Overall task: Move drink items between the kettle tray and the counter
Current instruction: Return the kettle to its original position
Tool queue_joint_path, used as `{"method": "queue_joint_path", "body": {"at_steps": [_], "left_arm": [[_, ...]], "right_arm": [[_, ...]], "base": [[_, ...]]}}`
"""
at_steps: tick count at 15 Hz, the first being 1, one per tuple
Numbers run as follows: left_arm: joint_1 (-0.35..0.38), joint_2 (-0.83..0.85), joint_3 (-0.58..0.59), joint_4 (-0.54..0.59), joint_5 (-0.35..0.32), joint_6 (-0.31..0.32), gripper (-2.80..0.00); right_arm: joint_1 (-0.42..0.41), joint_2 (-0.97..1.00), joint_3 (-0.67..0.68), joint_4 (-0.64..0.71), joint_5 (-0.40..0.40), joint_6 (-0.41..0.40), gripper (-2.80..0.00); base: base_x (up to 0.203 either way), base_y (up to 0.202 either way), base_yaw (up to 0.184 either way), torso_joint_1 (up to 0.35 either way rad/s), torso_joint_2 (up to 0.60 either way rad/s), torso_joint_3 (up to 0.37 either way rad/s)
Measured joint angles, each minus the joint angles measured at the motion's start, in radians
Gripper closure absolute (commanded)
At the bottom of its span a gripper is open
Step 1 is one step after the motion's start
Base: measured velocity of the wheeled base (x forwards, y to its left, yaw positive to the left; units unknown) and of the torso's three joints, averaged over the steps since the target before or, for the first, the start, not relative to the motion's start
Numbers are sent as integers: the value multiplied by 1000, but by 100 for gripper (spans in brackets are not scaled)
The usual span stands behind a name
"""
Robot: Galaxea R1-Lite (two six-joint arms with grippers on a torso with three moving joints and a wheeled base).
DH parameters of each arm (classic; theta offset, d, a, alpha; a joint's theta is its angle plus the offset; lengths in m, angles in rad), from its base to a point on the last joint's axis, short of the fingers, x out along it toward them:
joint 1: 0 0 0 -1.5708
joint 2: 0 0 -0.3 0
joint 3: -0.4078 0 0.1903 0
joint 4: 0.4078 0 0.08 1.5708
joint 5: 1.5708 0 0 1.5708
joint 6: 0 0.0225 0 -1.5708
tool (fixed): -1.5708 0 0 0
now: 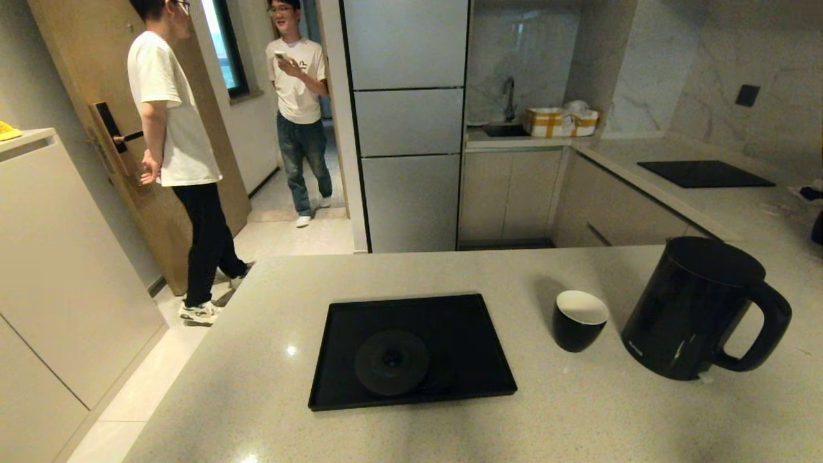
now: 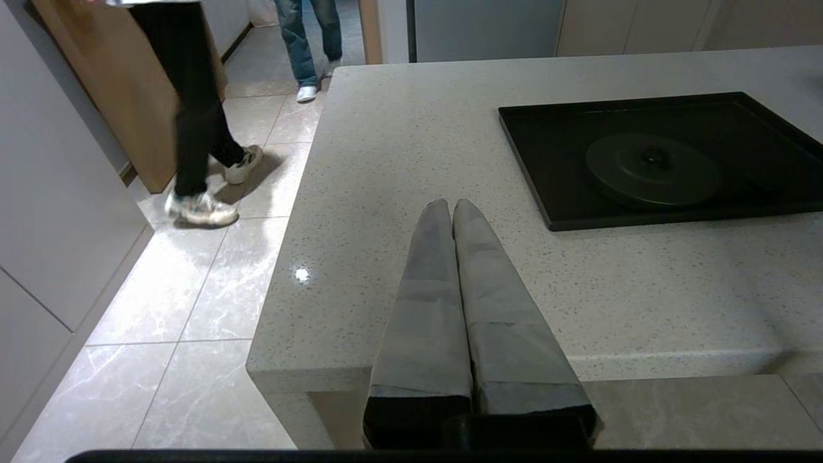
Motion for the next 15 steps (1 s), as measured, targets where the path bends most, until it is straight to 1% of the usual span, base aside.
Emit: {"method": "queue_joint_path", "body": {"at_steps": [2,4,5,7,8,9,10,12,14,15], "left_arm": [[0,0,0,0,0,0,0],[0,0,0,0,0,0,0],[0,0,0,0,0,0,0],[0,0,0,0,0,0,0],[0,0,0,0,0,0,0],[0,0,0,0,0,0,0],[0,0,0,0,0,0,0],[0,0,0,0,0,1,0],[0,0,0,0,0,1,0],[0,0,0,0,0,1,0]], "right_arm": [[-115,-100,-66,133,-22,-30,0],[-207,-222,-179,295,-1,-77,0],[-239,-280,-238,393,18,-92,0],[-277,-395,-318,611,92,-105,0],[-285,-446,-327,687,151,-105,0],[-289,-495,-313,723,227,-104,0],[-289,-551,-269,717,320,-106,0],[-283,-663,-112,602,509,-112,0],[-279,-738,81,420,657,-117,0],[-277,-760,171,318,702,-125,0]], "base": [[0,0,0,0,0,0],[0,0,0,0,0,0],[0,0,0,0,0,0],[0,0,0,0,0,0],[0,0,0,0,0,0],[0,0,0,0,0,0],[0,0,0,0,0,0],[0,0,0,0,0,0],[0,0,0,0,0,0],[0,0,0,0,0,0]]}}
